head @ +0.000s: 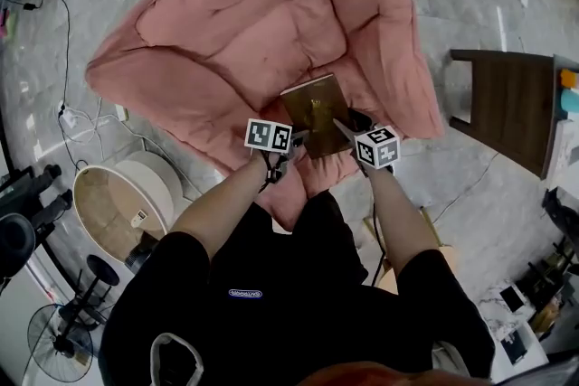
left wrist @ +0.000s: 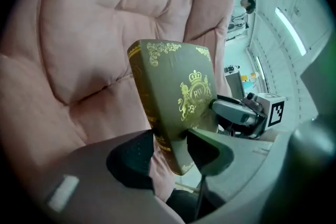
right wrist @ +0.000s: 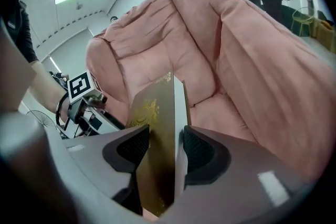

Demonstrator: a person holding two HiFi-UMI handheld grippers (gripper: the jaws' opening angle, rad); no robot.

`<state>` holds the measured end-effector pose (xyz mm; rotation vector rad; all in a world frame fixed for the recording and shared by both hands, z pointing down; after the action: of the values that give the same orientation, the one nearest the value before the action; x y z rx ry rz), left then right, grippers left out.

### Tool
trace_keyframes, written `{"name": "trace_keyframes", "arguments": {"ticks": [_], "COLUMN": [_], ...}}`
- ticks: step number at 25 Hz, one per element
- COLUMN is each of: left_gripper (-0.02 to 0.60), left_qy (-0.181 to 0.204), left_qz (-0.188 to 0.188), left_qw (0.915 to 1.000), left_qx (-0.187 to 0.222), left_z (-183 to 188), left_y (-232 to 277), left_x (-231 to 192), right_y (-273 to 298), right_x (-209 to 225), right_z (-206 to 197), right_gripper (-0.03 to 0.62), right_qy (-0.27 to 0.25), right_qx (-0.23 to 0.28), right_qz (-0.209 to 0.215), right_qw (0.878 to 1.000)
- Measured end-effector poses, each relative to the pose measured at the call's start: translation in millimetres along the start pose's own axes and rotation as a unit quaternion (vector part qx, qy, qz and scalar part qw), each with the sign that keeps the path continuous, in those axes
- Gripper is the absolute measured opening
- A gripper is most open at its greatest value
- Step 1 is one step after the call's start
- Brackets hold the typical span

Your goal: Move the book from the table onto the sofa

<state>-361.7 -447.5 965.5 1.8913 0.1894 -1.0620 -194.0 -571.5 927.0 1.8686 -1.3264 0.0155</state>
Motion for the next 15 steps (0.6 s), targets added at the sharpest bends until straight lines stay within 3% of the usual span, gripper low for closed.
{"name": "trace_keyframes", "arguments": {"ticks": [4,15], "left_gripper": [0.204,0.189], "left_qy": [-0.039,-0.062], "left_qz": [0.009,0.075], "left_qw": [0.9992,0.9946], "left_qx": [-0.002,-0.036], "left_z": [-6,-19], "left_y": [24,67], "left_x": [-16,-52], "right_y": [19,67], "right_x": [20,56], "right_z": [-13,-58], "right_gripper": [0.217,0.208], "right_qy": [-0.001,0.014], "right_qx": [-0.017,-0.099], "right_qz": [-0.008,-0.023], "right_qw": [1.000,0.995]}}
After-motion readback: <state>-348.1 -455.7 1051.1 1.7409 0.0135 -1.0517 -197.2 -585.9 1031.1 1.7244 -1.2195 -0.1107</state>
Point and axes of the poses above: the fingertips, and each gripper's own axes: y forward along the fingers, x to its right, z out of its top, the point moved 8 cm from there along -y, backward along the fingers, and after that the axes turned 14 degrees about x, right-handed, at the moved point
